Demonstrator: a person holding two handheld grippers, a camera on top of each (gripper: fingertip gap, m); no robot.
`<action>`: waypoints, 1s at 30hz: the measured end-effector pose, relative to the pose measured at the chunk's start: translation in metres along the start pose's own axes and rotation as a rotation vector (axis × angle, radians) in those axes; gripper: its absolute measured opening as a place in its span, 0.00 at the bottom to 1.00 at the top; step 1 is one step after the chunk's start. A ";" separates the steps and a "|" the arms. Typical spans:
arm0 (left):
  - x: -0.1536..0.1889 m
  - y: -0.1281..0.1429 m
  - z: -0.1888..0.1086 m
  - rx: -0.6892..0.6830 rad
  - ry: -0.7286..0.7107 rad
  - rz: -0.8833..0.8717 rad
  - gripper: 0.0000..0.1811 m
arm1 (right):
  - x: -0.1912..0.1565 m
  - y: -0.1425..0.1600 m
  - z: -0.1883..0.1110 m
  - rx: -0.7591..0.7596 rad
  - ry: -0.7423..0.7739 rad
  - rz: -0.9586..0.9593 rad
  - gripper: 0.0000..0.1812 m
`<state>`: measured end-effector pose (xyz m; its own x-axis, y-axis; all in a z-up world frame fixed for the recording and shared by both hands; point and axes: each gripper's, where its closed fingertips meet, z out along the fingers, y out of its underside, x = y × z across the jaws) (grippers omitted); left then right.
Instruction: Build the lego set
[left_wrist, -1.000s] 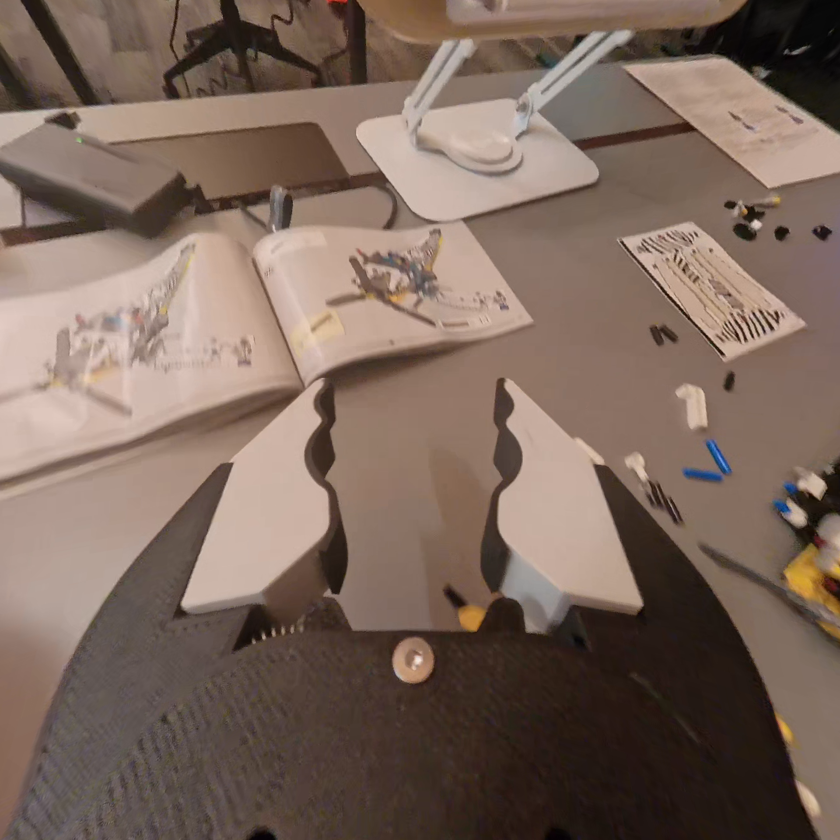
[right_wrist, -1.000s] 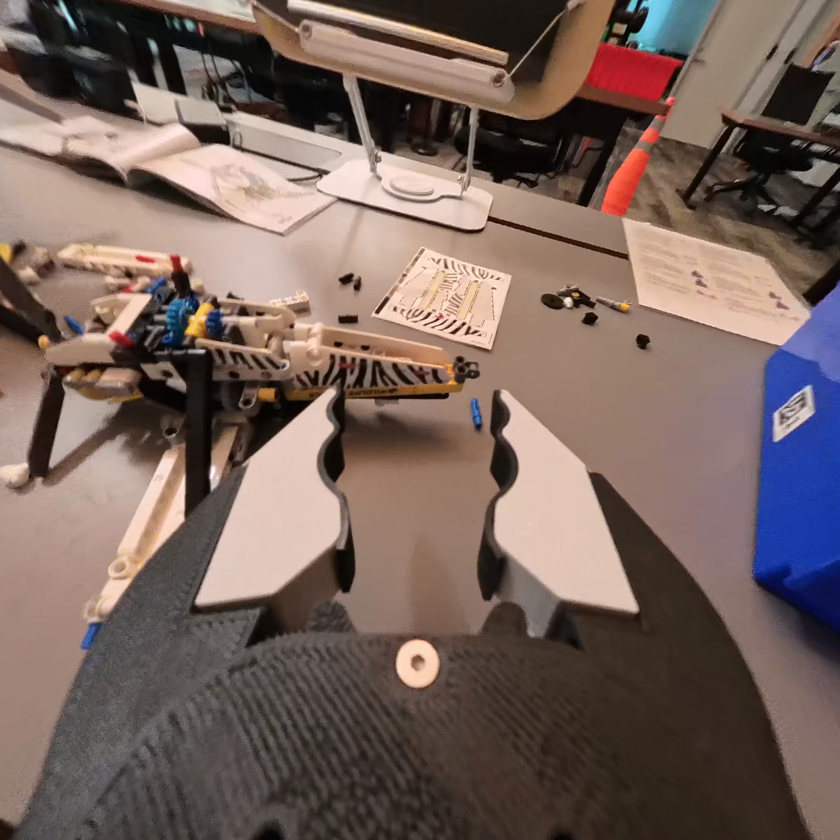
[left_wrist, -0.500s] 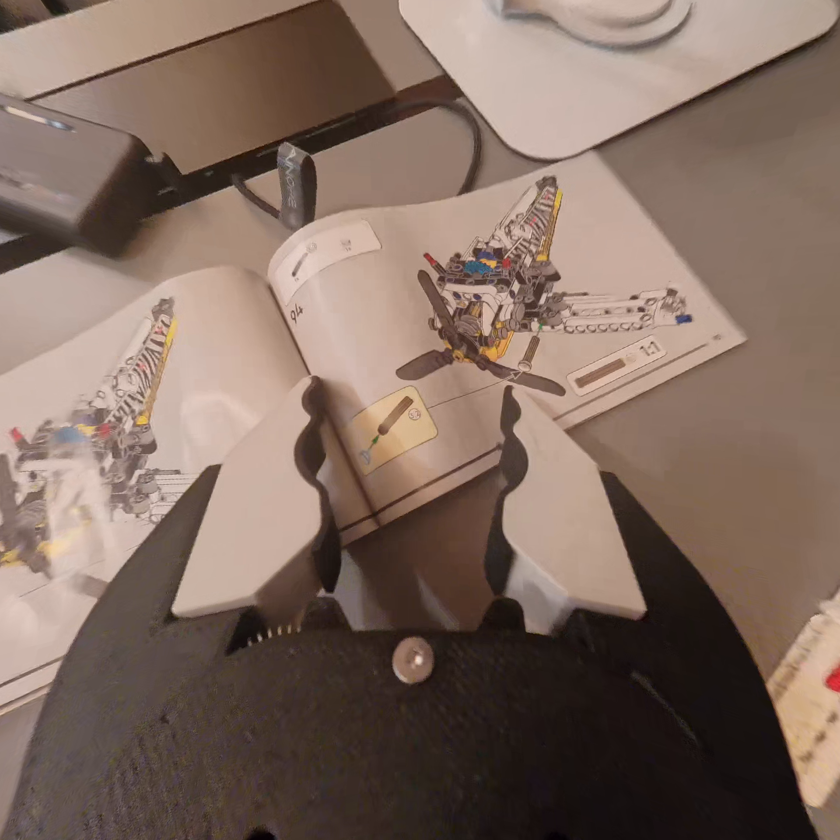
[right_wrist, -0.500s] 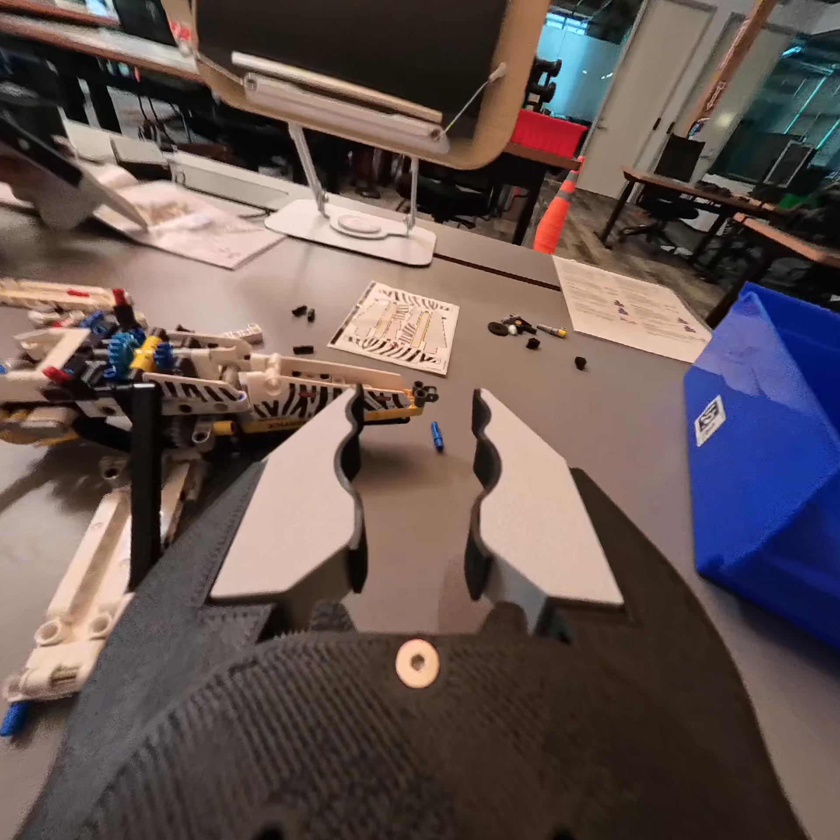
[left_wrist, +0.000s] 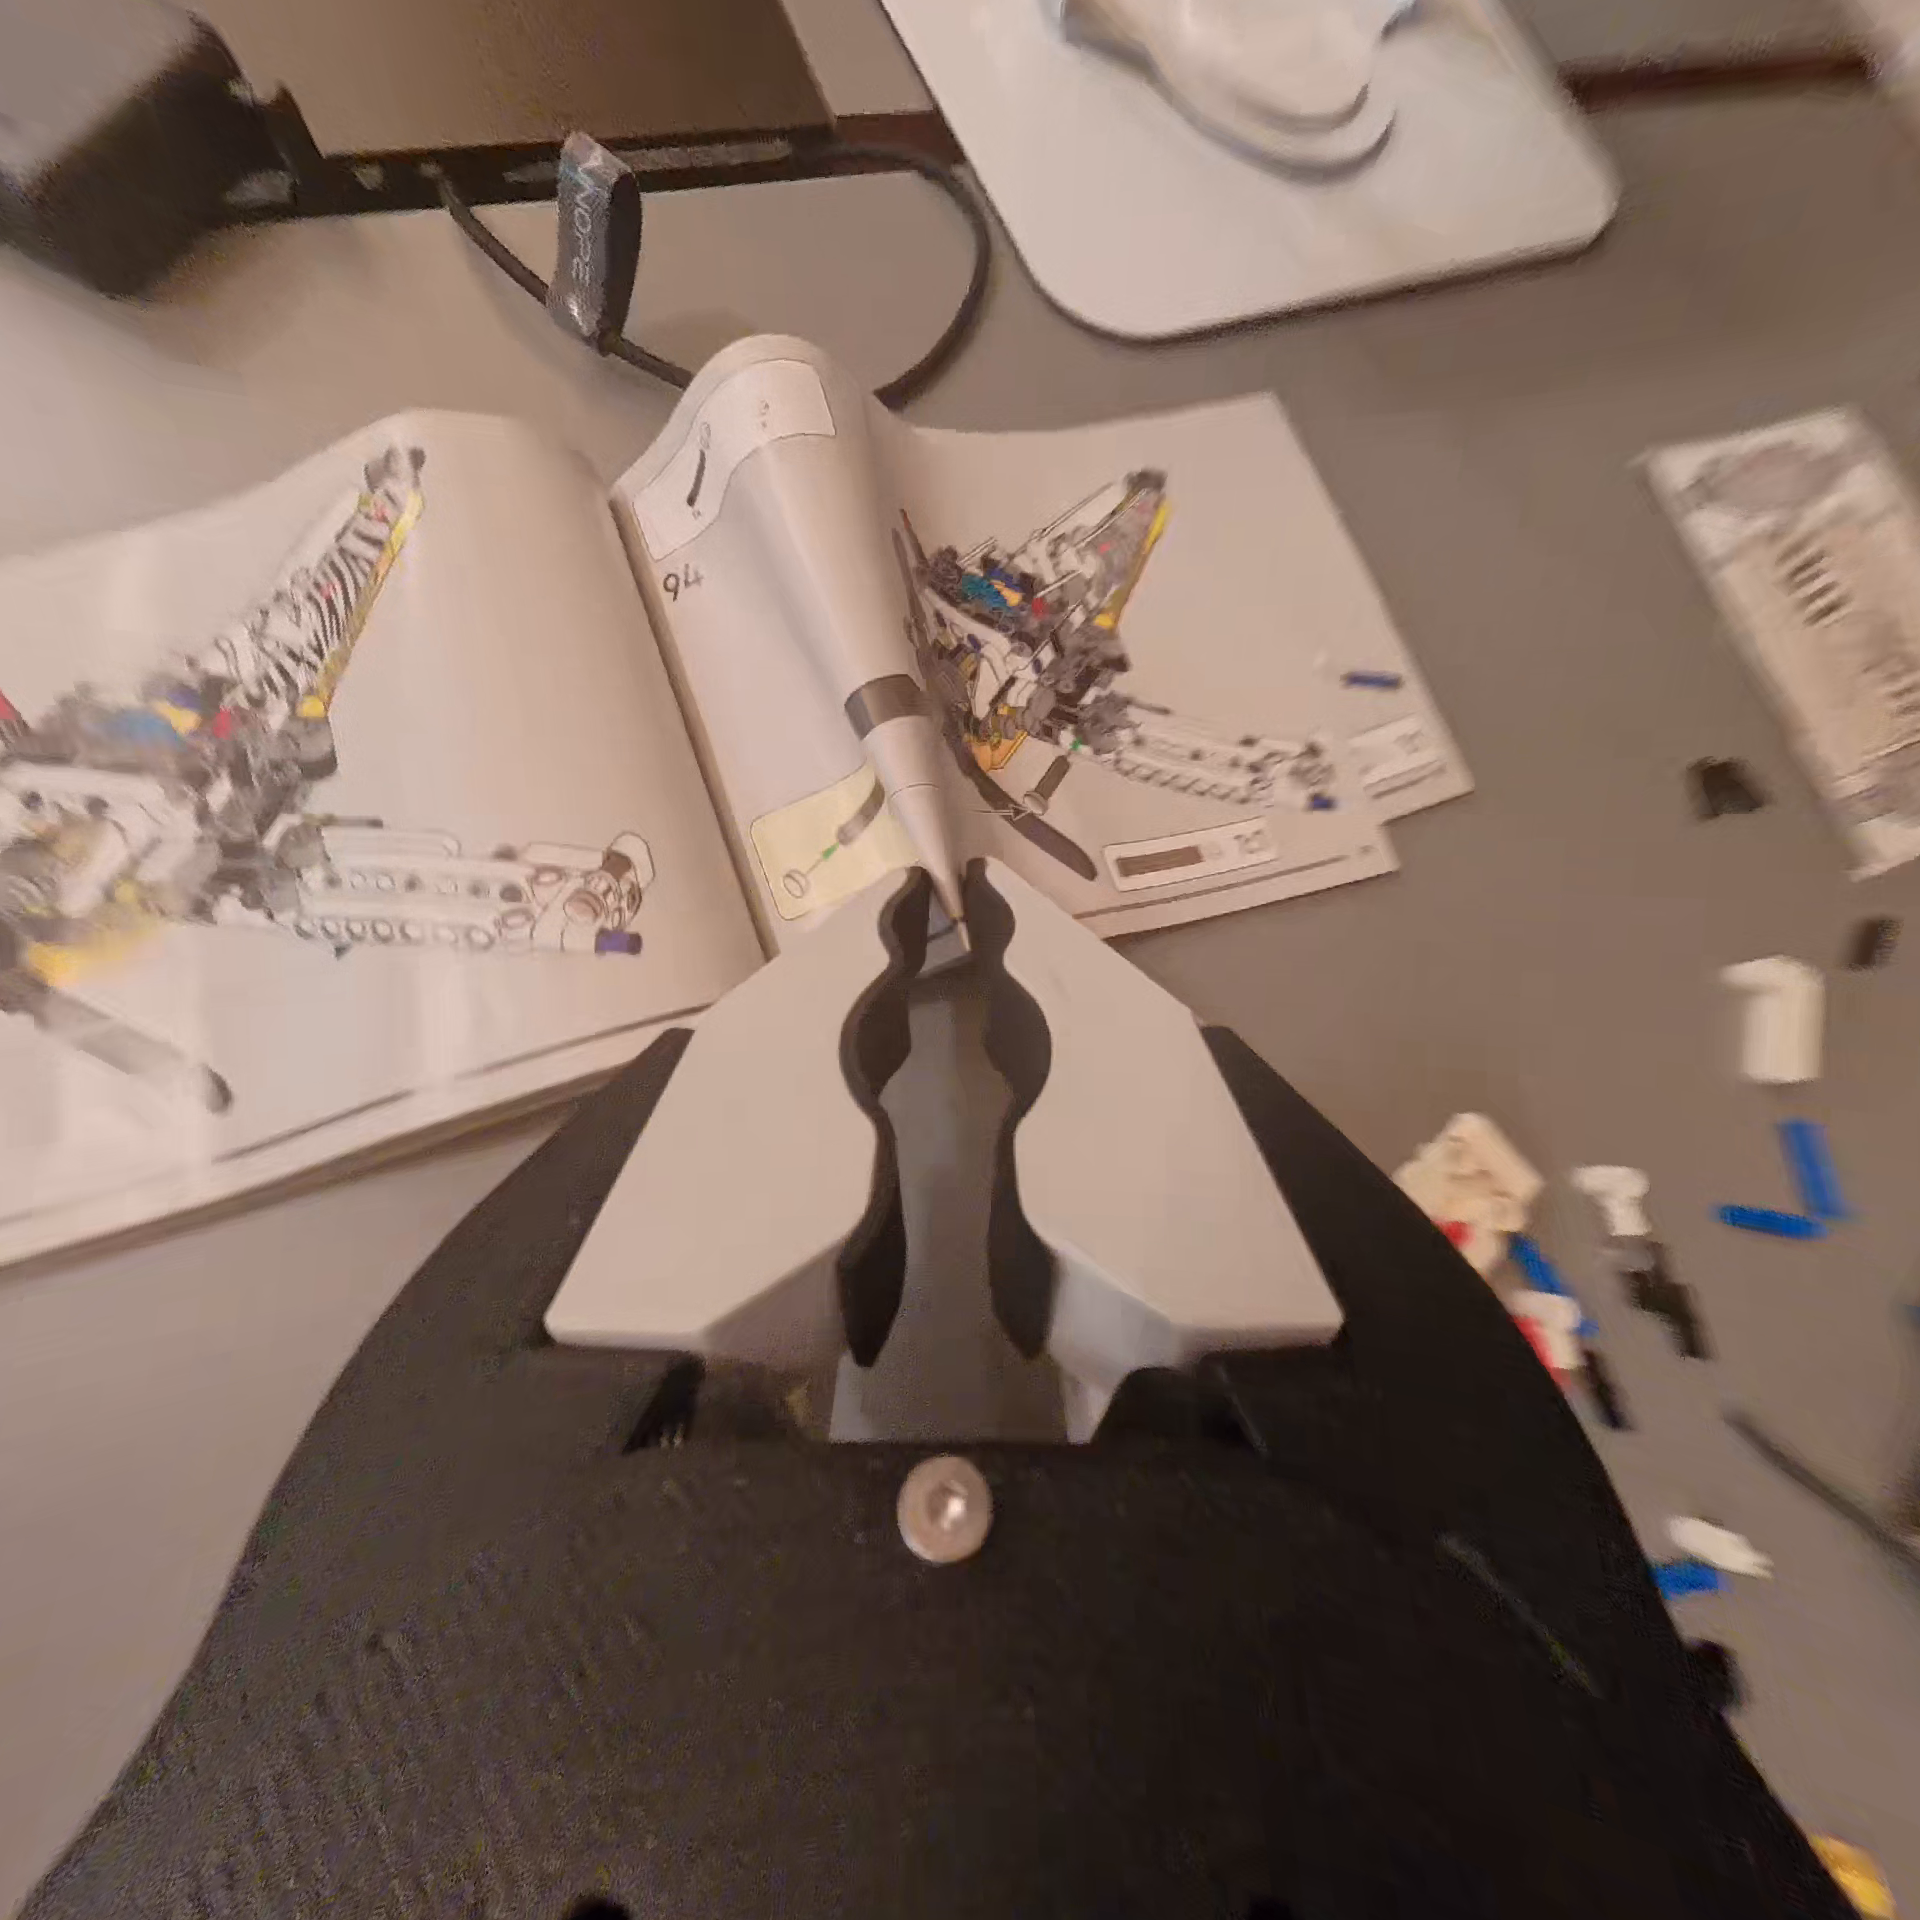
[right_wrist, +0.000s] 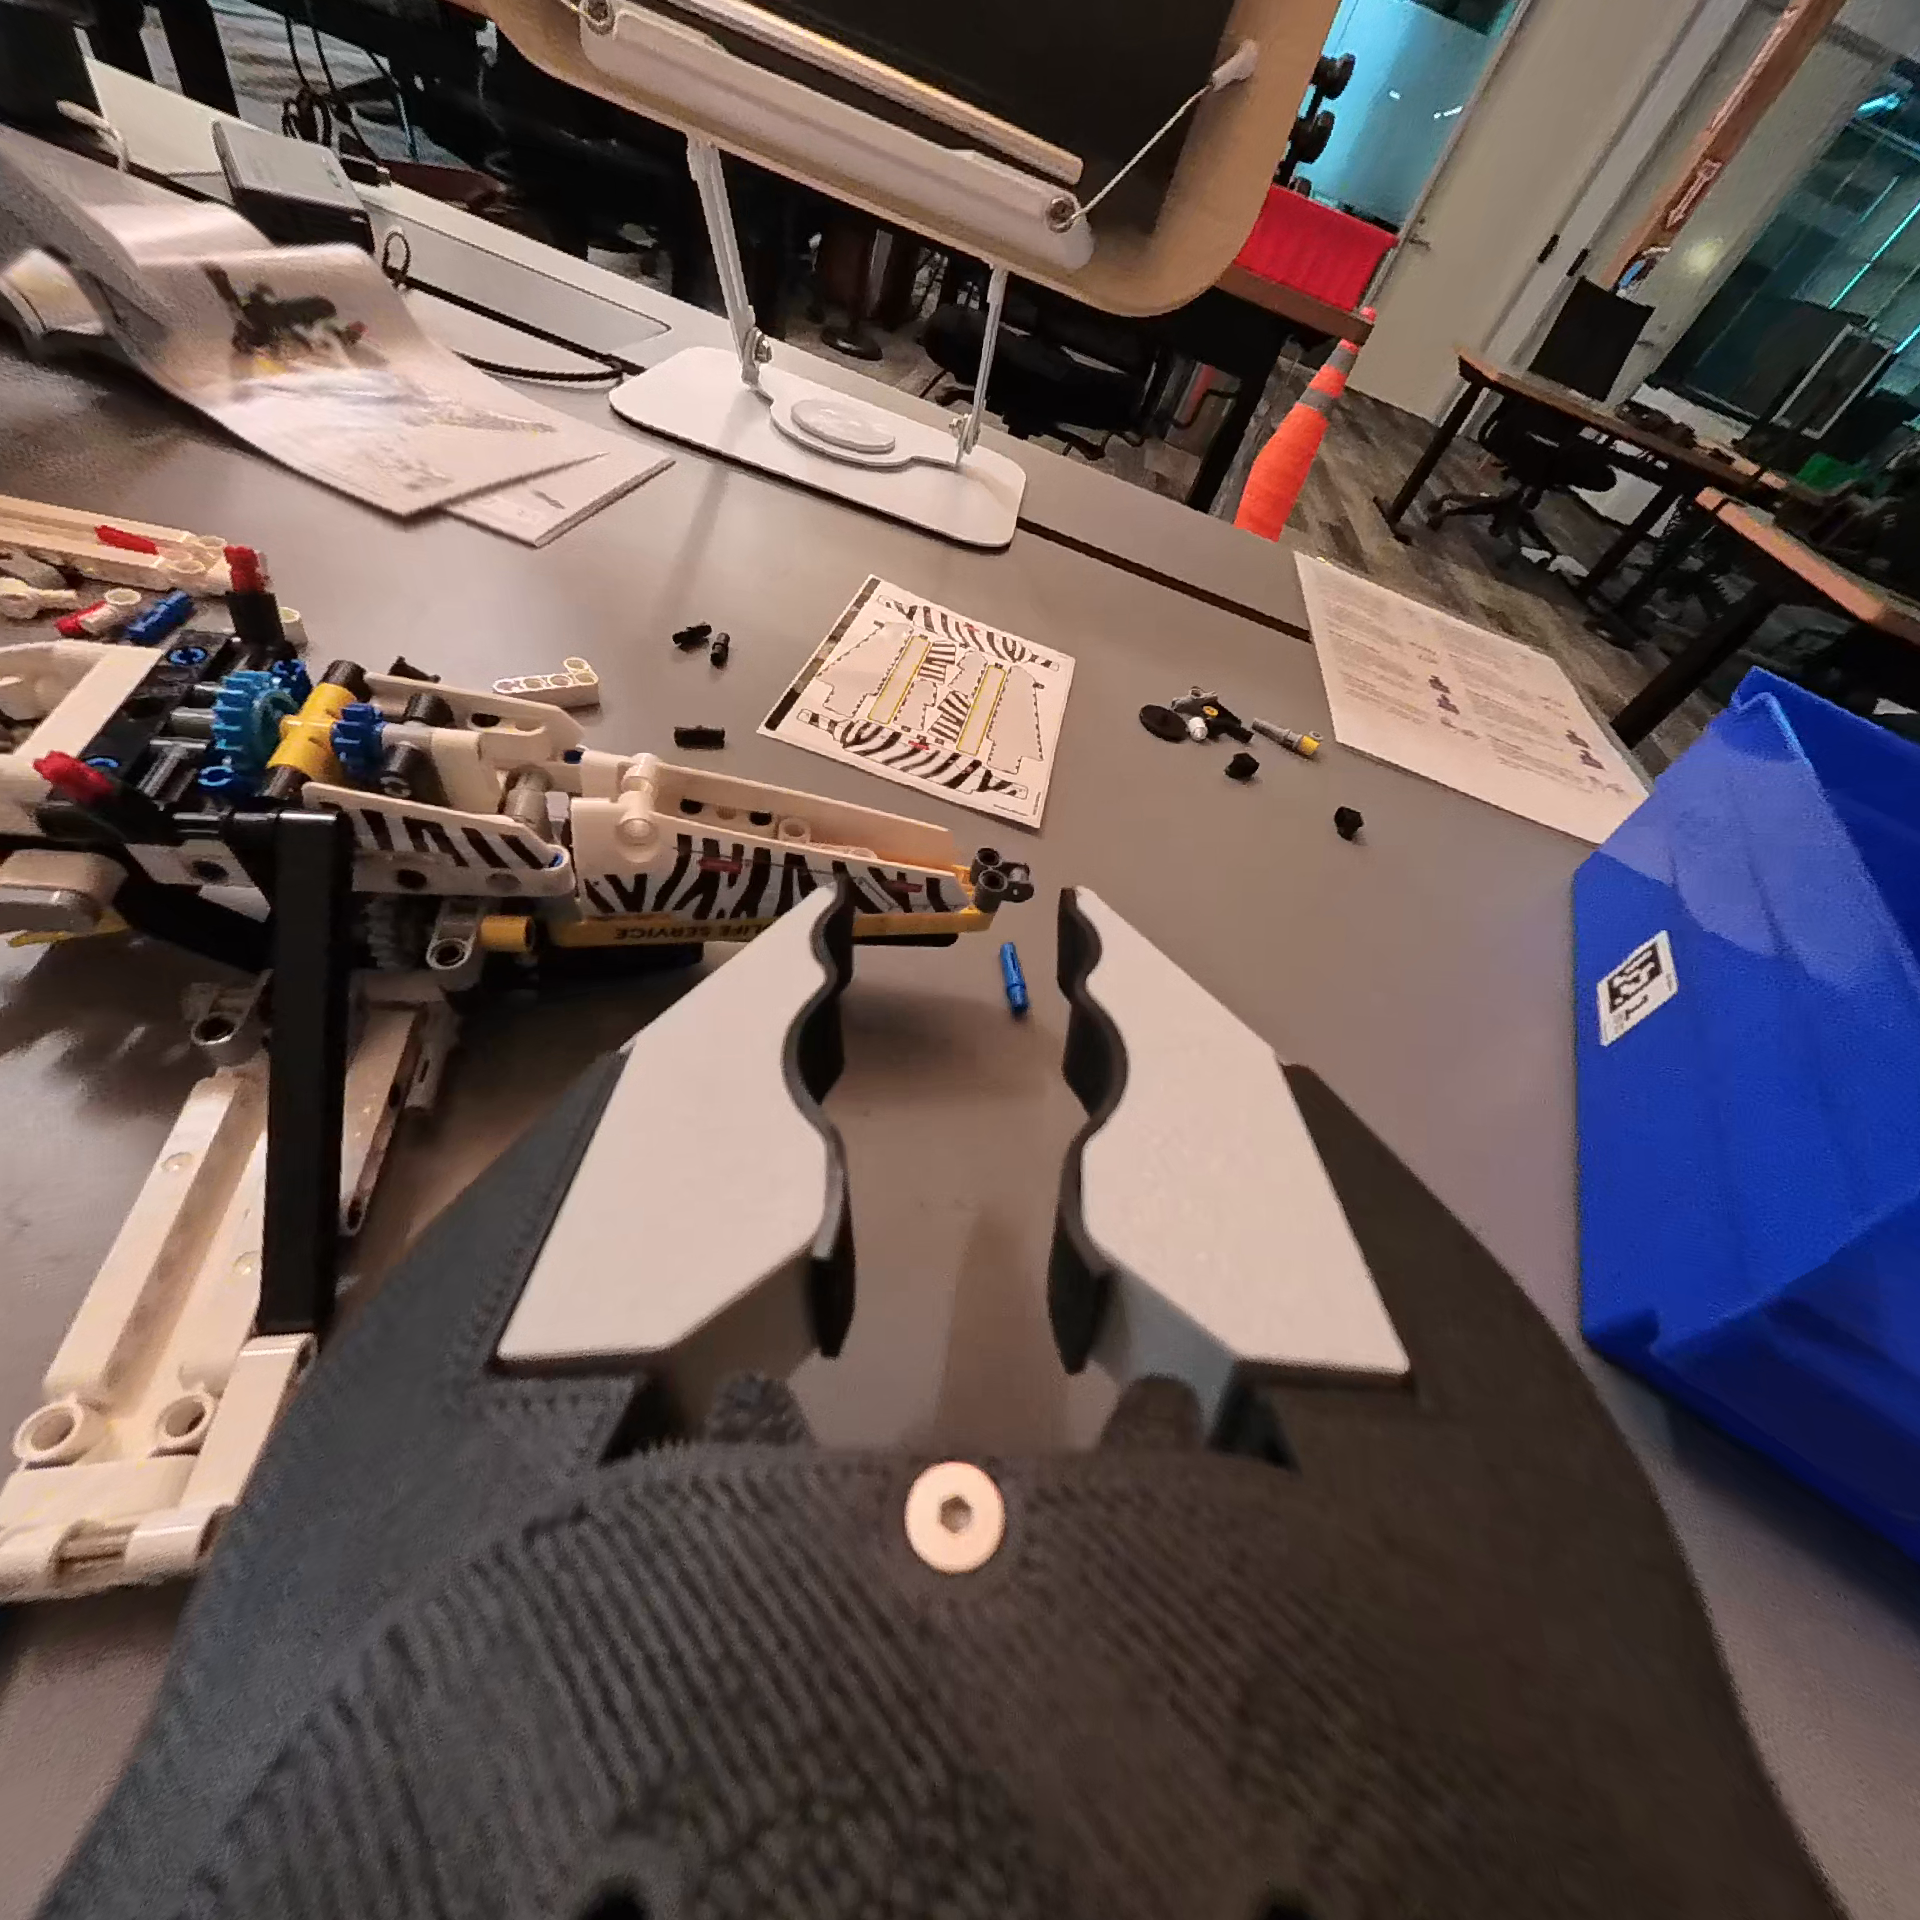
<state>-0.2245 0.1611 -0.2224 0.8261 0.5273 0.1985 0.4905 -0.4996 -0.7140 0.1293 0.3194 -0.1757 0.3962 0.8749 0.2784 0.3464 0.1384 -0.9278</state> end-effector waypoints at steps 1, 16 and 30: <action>0.002 -0.003 -0.005 0.030 0.037 -0.064 0.02 | 0.000 0.000 0.000 0.001 -0.002 0.002 0.21; -0.028 -0.016 -0.054 0.331 0.459 -0.639 0.01 | 0.000 -0.002 -0.001 0.014 -0.008 0.004 0.19; 0.017 -0.004 -0.016 0.065 -0.092 0.702 0.40 | -0.003 -0.005 -0.003 0.035 -0.014 -0.019 0.17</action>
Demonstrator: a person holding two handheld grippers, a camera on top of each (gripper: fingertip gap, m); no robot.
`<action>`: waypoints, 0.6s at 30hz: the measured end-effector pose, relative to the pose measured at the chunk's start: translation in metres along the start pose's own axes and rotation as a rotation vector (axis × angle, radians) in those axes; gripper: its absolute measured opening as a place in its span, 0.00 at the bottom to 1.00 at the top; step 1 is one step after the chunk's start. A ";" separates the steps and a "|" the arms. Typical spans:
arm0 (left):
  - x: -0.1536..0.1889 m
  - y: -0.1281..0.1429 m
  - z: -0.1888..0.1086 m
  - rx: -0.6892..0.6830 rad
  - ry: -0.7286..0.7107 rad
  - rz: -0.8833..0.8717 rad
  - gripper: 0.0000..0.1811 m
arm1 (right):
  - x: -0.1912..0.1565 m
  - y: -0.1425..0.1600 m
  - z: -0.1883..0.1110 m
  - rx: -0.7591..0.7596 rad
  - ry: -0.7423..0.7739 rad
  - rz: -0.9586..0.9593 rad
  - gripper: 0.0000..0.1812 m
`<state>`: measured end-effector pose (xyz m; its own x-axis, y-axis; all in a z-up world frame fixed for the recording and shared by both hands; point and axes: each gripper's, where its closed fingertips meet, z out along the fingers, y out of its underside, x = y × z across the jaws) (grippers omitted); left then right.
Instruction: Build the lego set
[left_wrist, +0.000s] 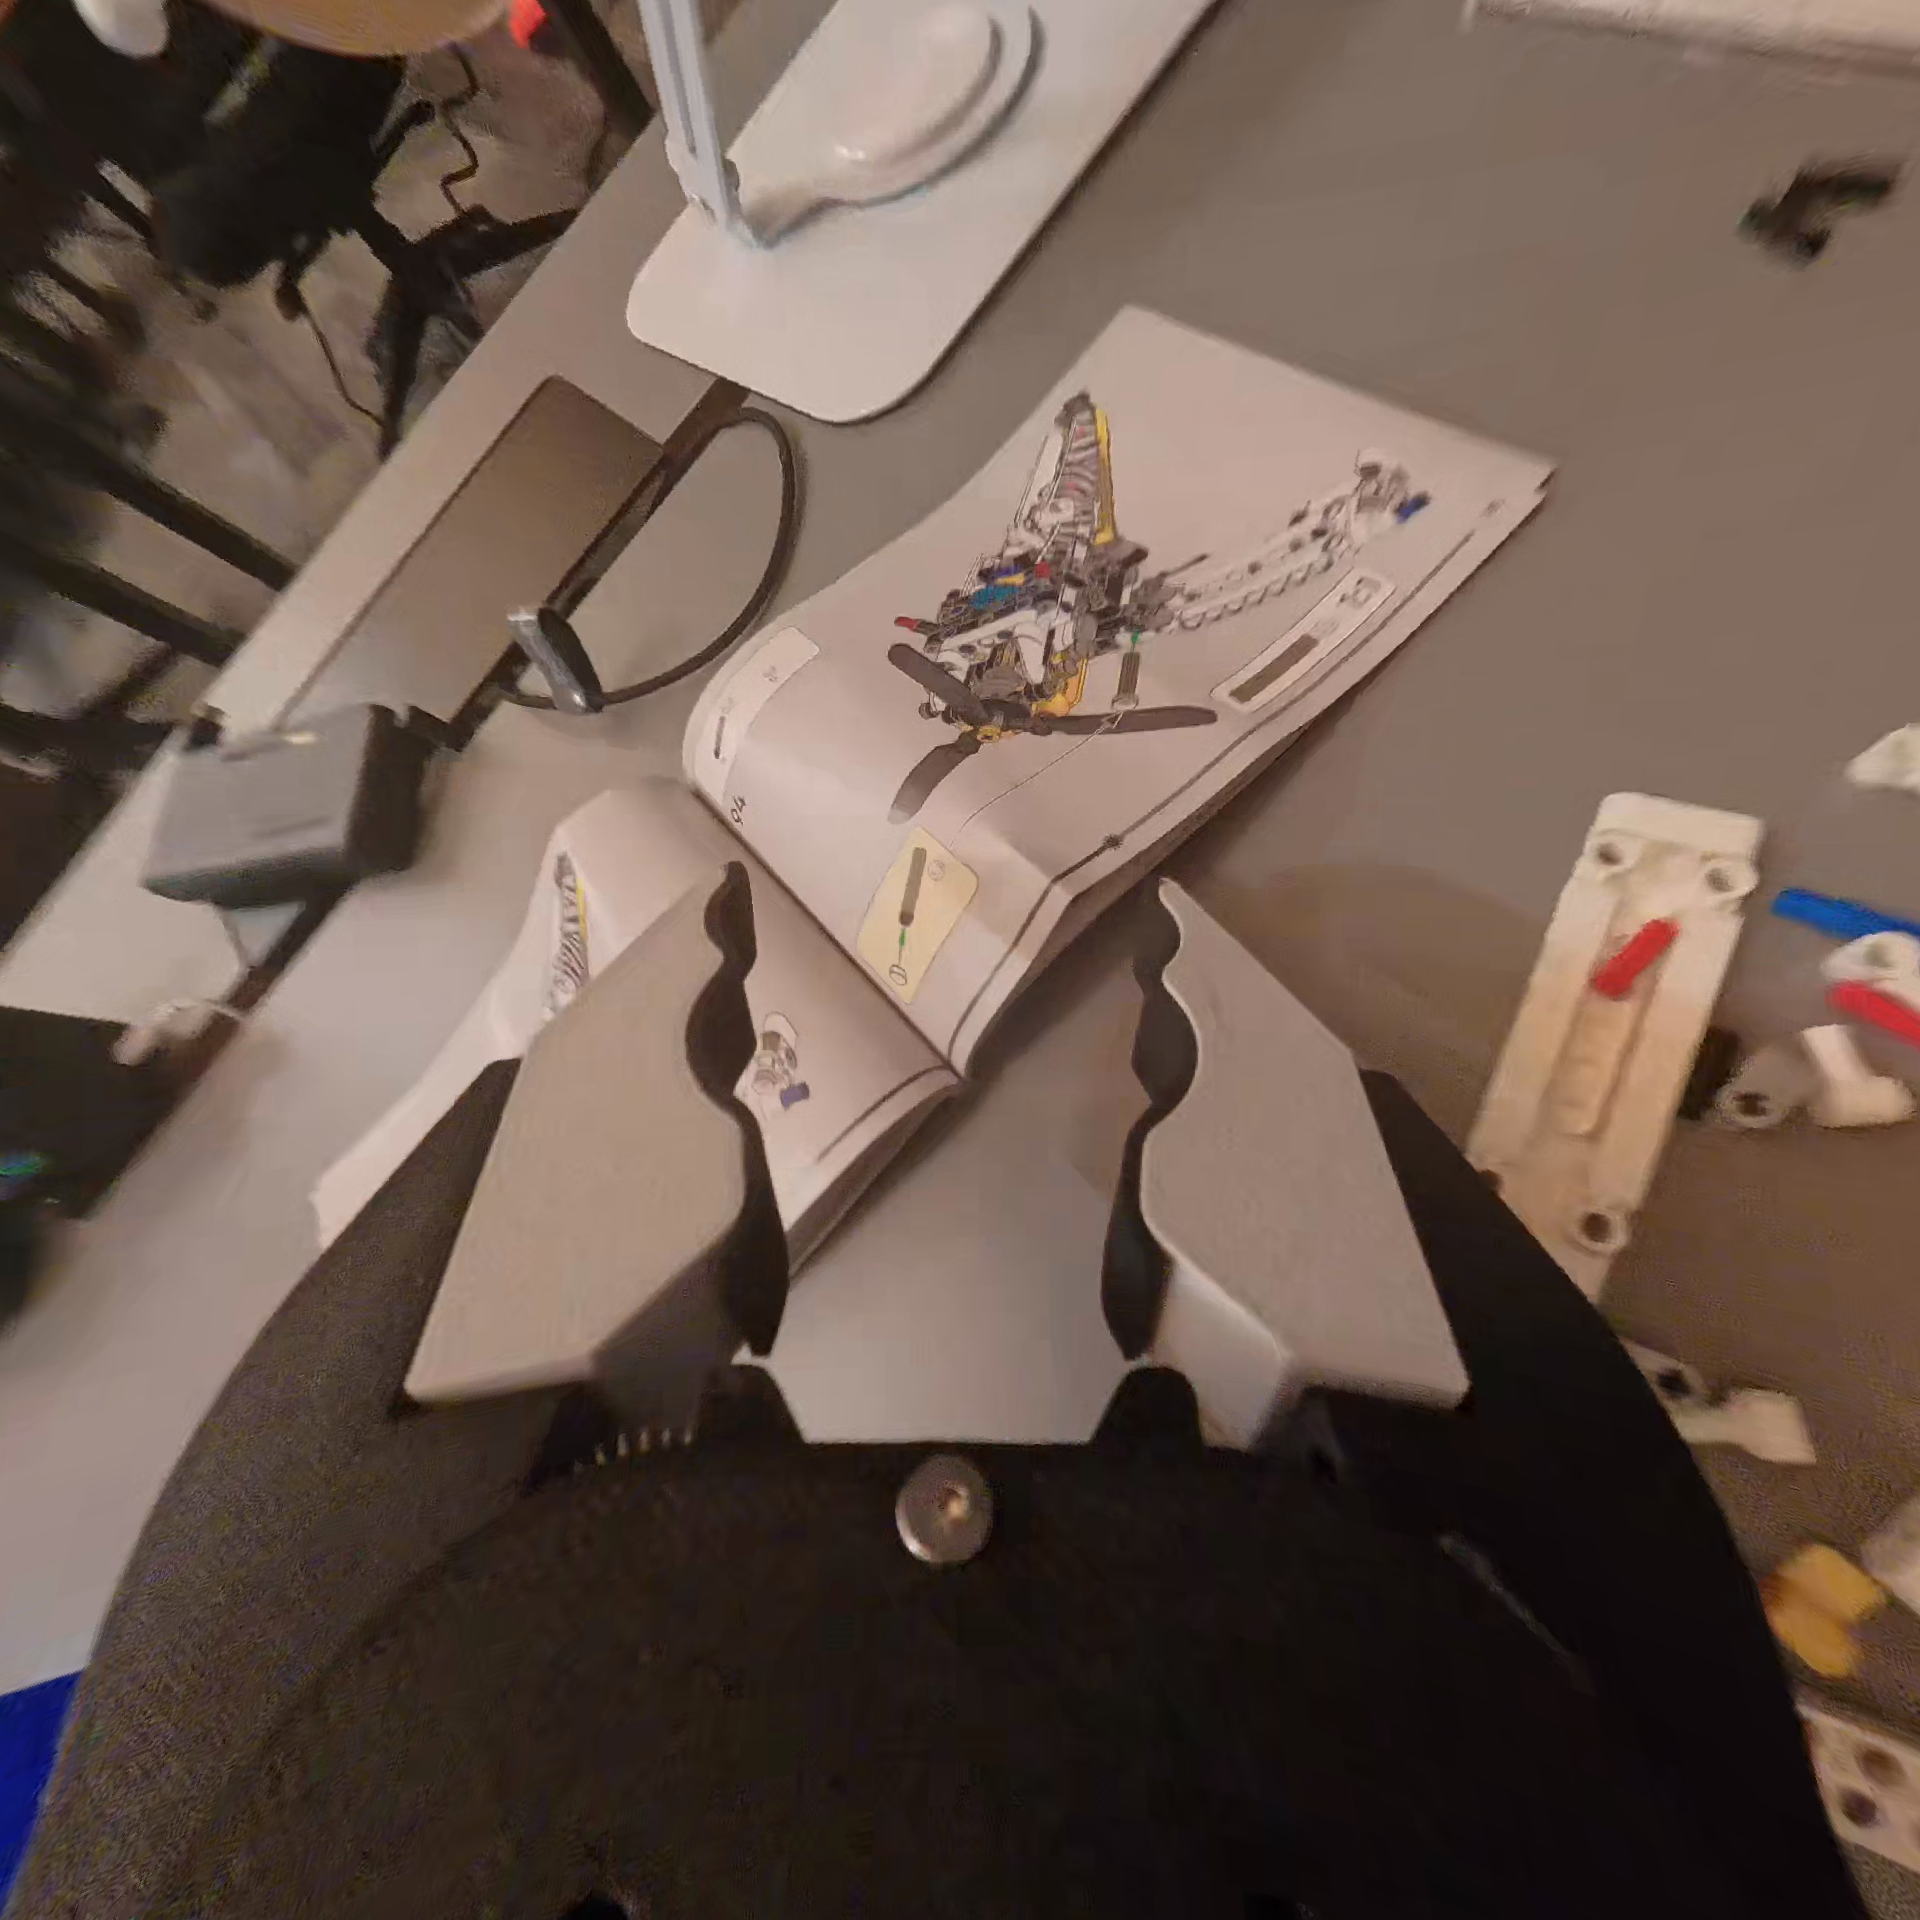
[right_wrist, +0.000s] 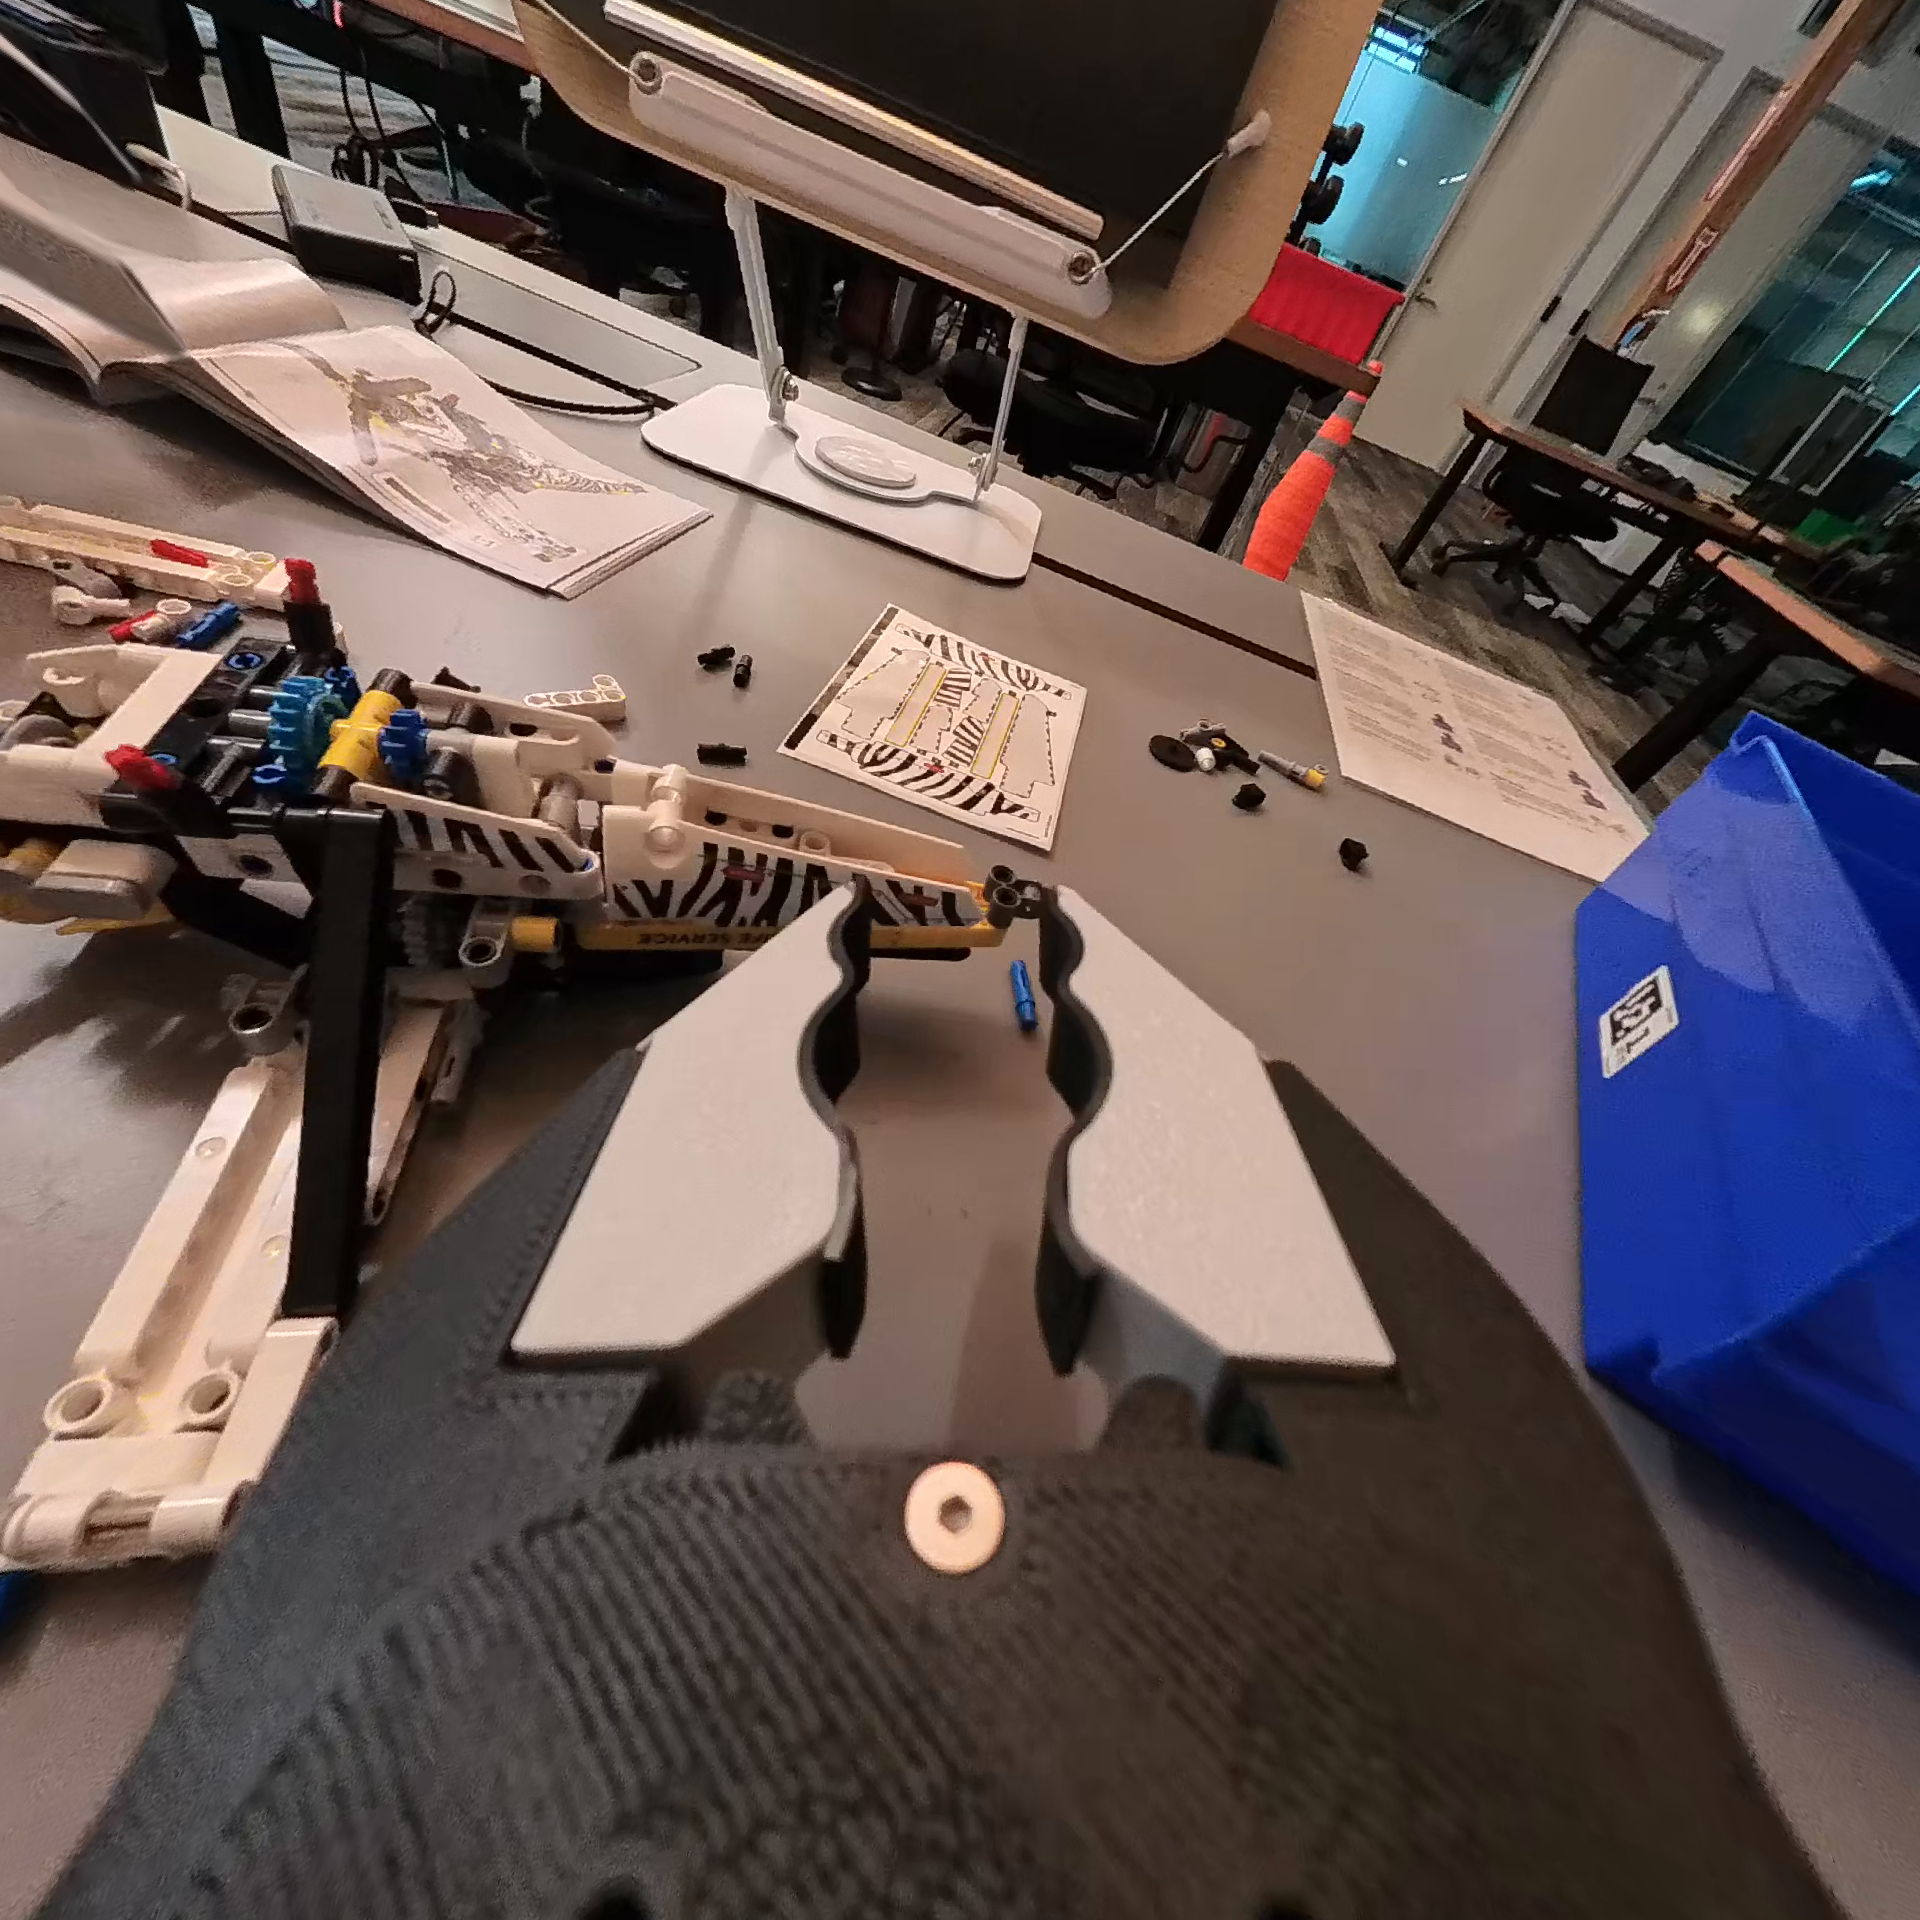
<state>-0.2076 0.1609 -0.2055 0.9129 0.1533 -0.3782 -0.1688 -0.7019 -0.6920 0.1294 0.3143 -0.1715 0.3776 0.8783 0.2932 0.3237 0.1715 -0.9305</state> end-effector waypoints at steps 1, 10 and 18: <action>0.000 0.001 0.004 -0.017 -0.025 0.039 0.40 | 0.000 0.000 0.000 0.002 0.000 0.001 0.17; -0.047 -0.005 -0.005 0.018 -0.239 -0.084 0.24 | 0.000 0.000 0.000 0.003 -0.008 0.011 0.16; -0.105 0.049 -0.043 0.029 -0.419 -0.547 0.37 | 0.000 0.000 0.000 -0.003 -0.009 0.011 0.15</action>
<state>-0.2964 0.0804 -0.1735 0.6502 0.7401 -0.1719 0.2597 -0.4292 -0.8651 0.1294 0.3145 -0.1720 0.3736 0.8841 0.2809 0.3220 0.1604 -0.9330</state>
